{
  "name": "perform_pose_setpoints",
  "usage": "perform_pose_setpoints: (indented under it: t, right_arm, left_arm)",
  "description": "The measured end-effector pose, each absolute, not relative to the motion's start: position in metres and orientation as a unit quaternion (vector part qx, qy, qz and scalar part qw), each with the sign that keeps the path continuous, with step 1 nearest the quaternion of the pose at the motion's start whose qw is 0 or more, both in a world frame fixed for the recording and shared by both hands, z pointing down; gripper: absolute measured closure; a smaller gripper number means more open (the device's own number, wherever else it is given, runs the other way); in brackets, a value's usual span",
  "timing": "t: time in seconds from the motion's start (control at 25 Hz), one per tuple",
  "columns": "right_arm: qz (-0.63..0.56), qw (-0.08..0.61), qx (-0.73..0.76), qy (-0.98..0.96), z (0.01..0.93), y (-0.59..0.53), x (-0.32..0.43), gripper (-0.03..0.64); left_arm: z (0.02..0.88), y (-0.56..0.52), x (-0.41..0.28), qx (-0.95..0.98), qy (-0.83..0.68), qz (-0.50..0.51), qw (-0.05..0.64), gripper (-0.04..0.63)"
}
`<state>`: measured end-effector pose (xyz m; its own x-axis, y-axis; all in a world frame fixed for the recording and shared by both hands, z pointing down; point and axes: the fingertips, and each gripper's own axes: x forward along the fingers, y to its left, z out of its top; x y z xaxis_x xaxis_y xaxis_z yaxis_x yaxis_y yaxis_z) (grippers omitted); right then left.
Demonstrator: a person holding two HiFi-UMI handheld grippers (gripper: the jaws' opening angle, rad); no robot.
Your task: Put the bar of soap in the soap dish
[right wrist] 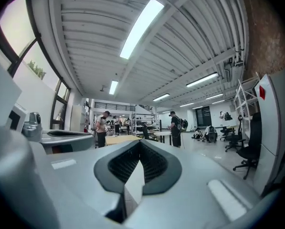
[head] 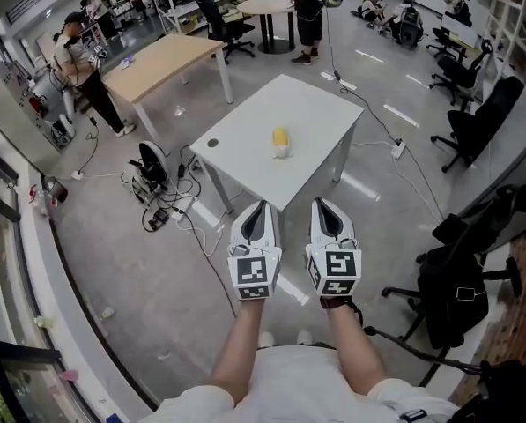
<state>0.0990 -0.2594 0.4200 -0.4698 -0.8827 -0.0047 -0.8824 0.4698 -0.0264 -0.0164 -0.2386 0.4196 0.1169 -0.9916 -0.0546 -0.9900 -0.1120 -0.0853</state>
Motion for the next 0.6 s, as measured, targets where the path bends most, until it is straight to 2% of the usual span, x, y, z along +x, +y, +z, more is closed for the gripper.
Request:
perform_pose_setpoints:
  t: [0.2, 0.6]
  right_arm:
    - [-0.007, 0.007, -0.511, 0.86, 0.416, -0.251, 0.09, 0.606]
    - [-0.004, 0.016, -0.51, 0.86, 0.411, -0.25, 0.078, 0.606]
  left_arm:
    - [0.413, -0.231, -0.033, -0.739, 0.673, 0.008, 0.029, 0.595]
    - [0.41, -0.225, -0.036, -0.747, 0.664, -0.002, 0.043, 0.595]
